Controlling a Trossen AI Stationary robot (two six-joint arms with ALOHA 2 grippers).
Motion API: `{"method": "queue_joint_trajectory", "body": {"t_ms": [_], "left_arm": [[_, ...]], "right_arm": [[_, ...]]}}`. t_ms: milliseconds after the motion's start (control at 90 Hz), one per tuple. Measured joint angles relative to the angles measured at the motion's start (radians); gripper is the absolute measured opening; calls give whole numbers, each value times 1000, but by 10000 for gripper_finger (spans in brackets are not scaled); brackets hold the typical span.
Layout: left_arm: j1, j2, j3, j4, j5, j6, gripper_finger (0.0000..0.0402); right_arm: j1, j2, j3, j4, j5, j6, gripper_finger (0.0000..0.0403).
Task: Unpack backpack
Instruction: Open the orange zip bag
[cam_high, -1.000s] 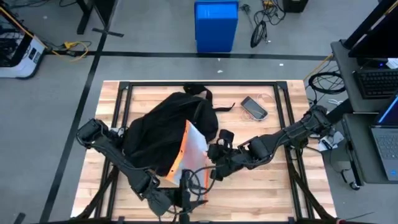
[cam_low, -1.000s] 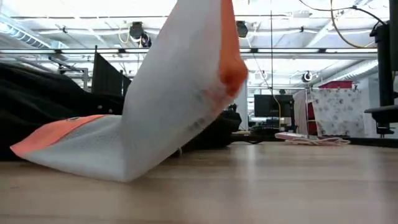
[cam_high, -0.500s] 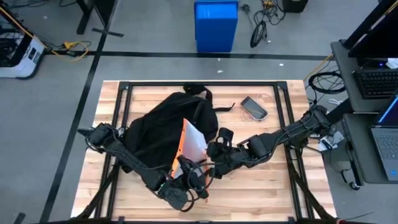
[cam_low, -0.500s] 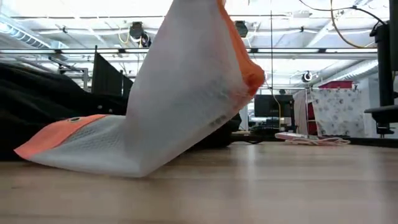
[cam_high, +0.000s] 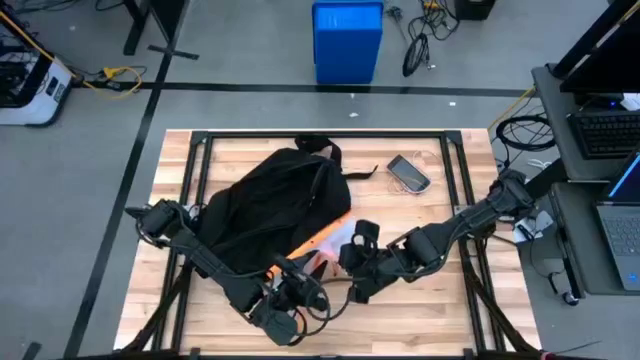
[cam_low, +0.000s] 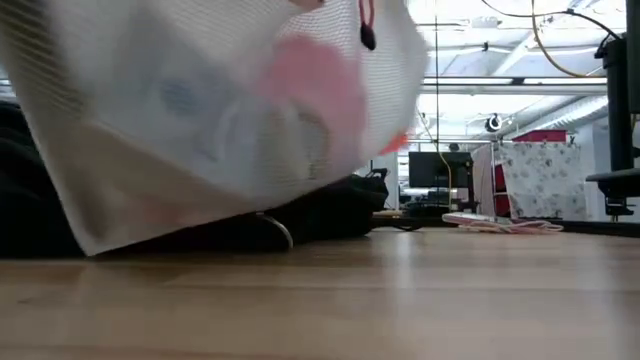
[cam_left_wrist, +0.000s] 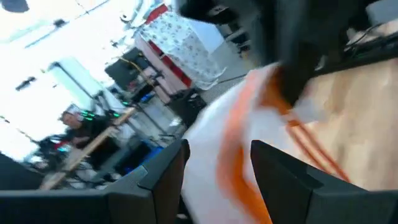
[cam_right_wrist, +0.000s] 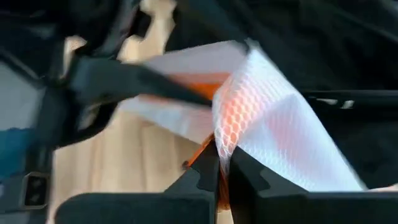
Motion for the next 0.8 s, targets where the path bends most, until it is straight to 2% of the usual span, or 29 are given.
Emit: {"method": "queue_joint_trajectory", "body": {"t_ms": [244,467,800], "left_arm": [[33,-23,0,110,48,151,176],[48,-31,1,207,162,284,176],[-18,-41,0,203,157,390,176]], "right_arm": [[28,0,0,74,-144,-105,0],[31,-1,0,117,-190,-167,0],[34,-1,0,137,-210,-142,0]]}}
